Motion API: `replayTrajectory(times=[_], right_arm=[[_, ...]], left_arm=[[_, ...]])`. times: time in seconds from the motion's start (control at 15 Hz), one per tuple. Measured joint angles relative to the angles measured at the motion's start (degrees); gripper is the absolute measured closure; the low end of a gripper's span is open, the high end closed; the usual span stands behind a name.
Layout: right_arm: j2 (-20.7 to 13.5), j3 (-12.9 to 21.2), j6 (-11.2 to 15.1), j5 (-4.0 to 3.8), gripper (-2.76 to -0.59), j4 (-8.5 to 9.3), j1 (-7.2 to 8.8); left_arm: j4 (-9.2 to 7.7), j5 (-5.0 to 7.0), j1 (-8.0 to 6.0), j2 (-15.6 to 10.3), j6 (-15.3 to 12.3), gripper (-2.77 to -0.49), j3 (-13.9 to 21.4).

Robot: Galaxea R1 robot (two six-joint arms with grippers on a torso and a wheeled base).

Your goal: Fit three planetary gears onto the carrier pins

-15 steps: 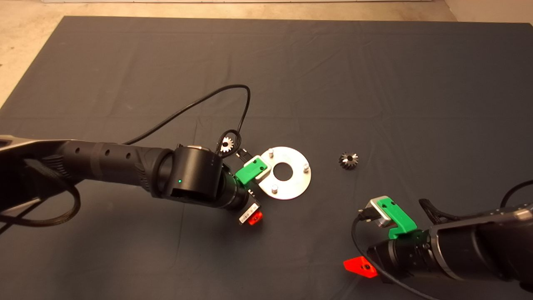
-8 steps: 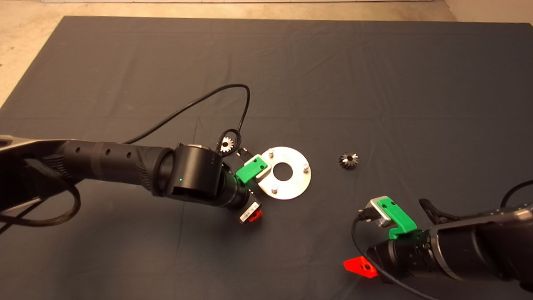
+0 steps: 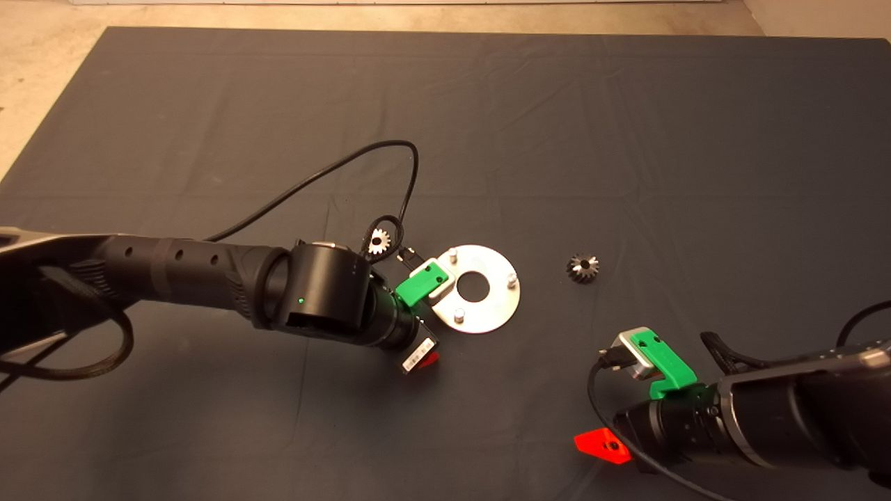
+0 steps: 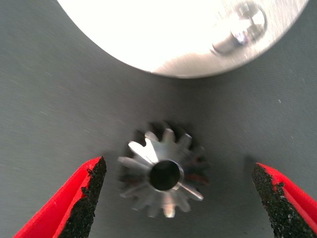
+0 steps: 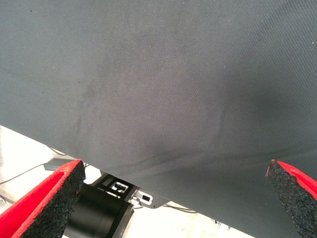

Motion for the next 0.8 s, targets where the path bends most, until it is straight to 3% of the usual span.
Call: replayTrajectory(times=[0.2, 0.47, 0.8], right_arm=[[-0.02, 0.0, -0.01, 0.0, -2.75, 0.0, 0.0], [-0.55, 0.0, -0.24, 0.0, -2.75, 0.0, 0.02], [-1.72, 0.0, -0.69, 0.0, -2.75, 0.0, 0.02]], left_arm=[[0.03, -0.72, 0.29, -0.01, 0.11, -2.01, 0.0], [0.47, -0.67, 1.28, -0.01, 0.29, -1.88, -0.02], [0.58, -0.61, 1.27, -0.01, 1.29, -1.65, -0.12]])
